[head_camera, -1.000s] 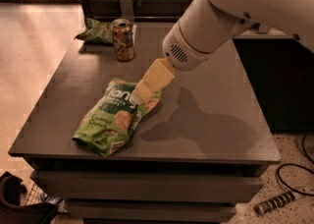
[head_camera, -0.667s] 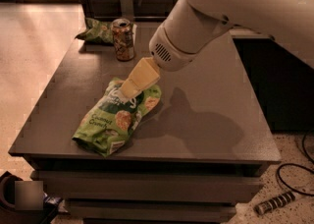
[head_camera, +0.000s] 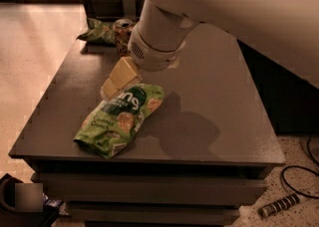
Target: Pick green rice chip bag
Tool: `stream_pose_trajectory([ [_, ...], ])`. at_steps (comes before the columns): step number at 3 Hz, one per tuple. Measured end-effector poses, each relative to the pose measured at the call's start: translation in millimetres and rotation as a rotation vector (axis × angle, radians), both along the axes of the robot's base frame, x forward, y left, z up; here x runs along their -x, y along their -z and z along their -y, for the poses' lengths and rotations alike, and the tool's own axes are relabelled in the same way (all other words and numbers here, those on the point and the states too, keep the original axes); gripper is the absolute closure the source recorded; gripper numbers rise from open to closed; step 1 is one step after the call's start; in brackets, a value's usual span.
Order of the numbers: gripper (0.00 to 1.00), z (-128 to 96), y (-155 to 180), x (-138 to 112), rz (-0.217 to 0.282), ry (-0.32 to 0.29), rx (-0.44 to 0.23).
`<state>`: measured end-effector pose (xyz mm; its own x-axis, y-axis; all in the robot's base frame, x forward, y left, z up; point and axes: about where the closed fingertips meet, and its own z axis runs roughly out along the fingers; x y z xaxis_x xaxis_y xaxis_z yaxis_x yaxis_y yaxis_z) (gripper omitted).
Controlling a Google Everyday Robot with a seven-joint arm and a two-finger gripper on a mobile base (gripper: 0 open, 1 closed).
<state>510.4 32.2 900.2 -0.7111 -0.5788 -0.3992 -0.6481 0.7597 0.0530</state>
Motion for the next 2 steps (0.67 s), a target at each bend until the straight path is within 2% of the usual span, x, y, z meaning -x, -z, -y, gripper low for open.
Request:
stream_pose_trajectory([
  [1,0.0,0.8,-0.9,0.0,0.0,0.011,-0.007],
  [2,0.0,-0.4,2.2,-0.3,-0.017,0.057,-0.014],
])
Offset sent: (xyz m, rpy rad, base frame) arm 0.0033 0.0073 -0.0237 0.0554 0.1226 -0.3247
